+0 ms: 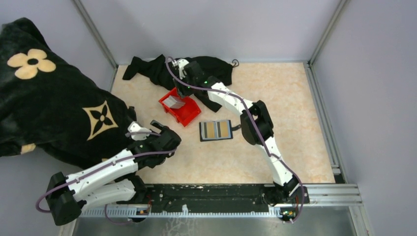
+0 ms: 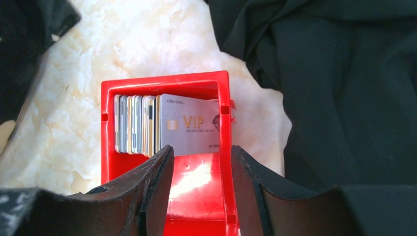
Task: Put the credit cards into the card holder
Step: Pick up the credit card from the storage box.
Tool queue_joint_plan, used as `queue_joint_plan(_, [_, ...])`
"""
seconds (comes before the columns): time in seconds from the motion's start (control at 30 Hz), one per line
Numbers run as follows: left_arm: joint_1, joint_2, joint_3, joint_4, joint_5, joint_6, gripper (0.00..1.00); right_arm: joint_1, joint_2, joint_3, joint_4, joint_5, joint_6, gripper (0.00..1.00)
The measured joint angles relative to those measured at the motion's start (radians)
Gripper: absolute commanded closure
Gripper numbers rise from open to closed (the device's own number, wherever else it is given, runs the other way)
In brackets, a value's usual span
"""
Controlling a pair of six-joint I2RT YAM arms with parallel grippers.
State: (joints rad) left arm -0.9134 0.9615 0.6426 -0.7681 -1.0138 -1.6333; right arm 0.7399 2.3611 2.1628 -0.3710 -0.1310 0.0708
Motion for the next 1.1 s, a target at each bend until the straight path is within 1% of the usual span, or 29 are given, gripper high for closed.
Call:
queue_joint_plan(0.2, [0.0,-0.027,-0.002,-0.04,-0.002,-0.076,0.02,0.01,0.034,0.04,-0.023,-0.034,0.002,0.53])
queue_joint_plan(0.37, [0.001,-0.038,-0.006,-0.048,-0.004,-0.106,0.02,0.017,0.062,0.052,-0.023,-0.066,0.006,0.53])
queue_joint_plan(0.77, [0.005,-0.065,-0.025,-0.047,-0.006,-0.125,0.02,0.032,0.143,0.156,-0.046,-0.123,0.031,0.53])
queue_joint_plan(1.1, [0.013,-0.094,-0.047,-0.037,-0.009,-0.114,0.02,0.032,0.174,0.214,-0.066,-0.134,0.042,0.53])
